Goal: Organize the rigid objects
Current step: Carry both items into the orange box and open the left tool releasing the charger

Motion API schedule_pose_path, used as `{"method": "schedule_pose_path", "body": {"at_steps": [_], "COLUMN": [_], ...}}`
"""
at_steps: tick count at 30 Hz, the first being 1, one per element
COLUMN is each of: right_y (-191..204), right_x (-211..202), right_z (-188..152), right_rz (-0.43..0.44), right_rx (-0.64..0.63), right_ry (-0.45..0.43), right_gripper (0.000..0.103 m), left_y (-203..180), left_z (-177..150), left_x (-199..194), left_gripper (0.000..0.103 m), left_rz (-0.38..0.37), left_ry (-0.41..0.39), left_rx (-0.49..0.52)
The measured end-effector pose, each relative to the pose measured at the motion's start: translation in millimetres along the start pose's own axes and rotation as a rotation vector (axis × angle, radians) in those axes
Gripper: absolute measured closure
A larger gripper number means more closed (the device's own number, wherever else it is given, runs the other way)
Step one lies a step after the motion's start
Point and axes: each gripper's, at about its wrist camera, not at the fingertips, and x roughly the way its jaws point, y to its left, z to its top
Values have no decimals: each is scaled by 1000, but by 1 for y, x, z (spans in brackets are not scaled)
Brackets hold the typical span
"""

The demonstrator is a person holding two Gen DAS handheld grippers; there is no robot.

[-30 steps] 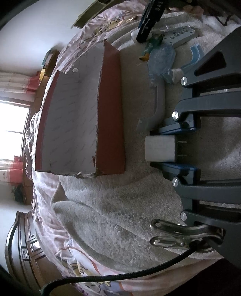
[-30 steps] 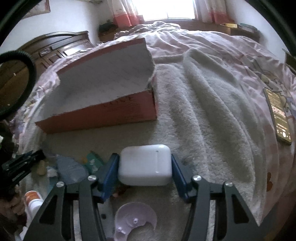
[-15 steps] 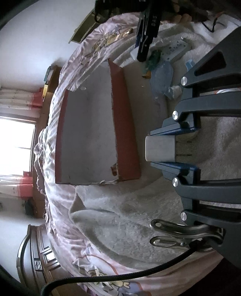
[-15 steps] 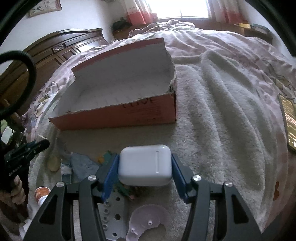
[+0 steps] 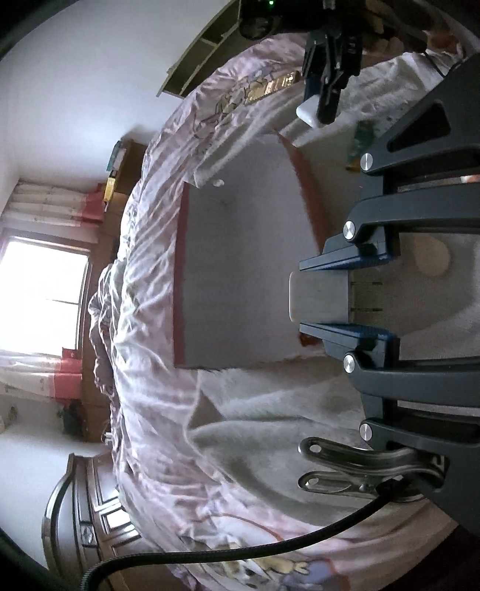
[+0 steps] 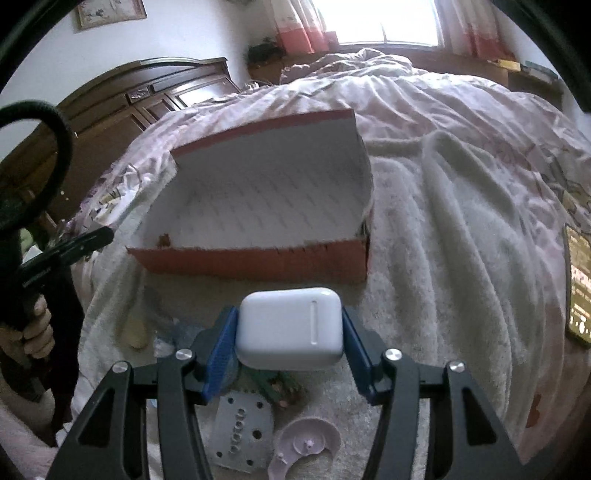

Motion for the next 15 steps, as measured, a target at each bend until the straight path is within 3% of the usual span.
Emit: {"method": "schedule_pose_path", "body": {"at_steps": [7,15], "right_y": [-4,-1], "right_x": [-4,2], "right_z": [18,65], "right_rz": [2,-20], "right_rx": [7,-55], "right_ry": [-30,-55], "right_gripper": [44,44], "left_y": [-5,-10], "left_z": [26,60], "left_x": [17,40], "left_gripper": [78,78], "left_rz": [-20,-22], "left_ry": [16,54], "left_rx": [22,35]}}
